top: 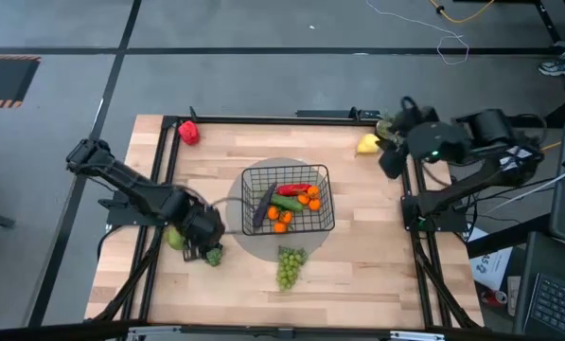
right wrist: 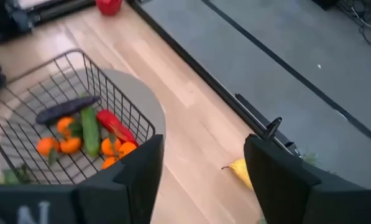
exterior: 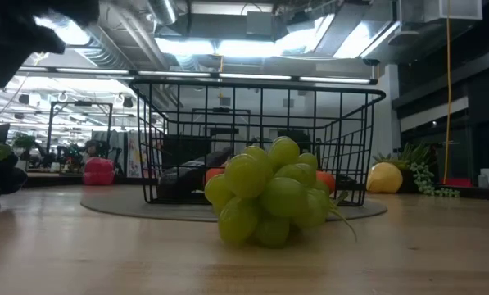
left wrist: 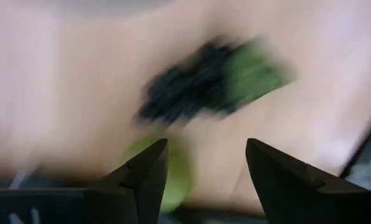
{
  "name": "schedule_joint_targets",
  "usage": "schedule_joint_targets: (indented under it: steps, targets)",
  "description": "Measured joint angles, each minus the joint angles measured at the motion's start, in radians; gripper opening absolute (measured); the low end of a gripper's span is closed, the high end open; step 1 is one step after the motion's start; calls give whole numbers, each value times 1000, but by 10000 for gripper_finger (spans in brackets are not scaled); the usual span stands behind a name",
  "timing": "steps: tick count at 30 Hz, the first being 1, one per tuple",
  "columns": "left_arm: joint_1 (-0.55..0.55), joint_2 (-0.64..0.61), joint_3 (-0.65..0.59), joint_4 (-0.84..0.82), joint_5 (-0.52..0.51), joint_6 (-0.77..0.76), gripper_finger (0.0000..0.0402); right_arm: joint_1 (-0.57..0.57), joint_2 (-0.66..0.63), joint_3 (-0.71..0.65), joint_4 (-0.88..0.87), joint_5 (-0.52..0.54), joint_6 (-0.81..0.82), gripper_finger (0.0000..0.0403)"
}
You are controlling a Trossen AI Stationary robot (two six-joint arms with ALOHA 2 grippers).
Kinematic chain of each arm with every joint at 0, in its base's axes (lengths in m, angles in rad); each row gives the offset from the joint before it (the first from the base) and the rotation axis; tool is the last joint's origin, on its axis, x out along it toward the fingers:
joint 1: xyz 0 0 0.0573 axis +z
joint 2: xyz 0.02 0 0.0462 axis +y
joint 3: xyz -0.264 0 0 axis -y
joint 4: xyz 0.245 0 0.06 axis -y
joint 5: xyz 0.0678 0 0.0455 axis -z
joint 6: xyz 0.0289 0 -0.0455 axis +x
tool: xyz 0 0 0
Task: Build produce basket
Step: Put the black grapes into the wire basket
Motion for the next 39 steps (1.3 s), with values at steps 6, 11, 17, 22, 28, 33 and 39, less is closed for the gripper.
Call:
schedule_joint_targets:
  steps: [6,11,17,22,28,33,39]
  targets:
    - [-164,-10,-3,157,-193,-4,209,0,-35,0,0,0,4,222]
    - [-241,14,-100,177,-249,-34,209,0,-27,0,0,0,2,222]
    - [-263,34,-184,293,-235,117,209,0,-5,-1,1,0,-15,222]
    - [-261,39,-183,297,-336,199,208,0,15,-1,1,0,-30,222]
    - [-254,42,-227,301,-298,272,208,0,33,-1,1,0,-33,222]
    - [-254,42,-285,308,-338,275,208,0,37,-1,1,0,-51,222]
    - [-254,42,-355,363,-325,337,208,0,37,-1,1,0,-51,222]
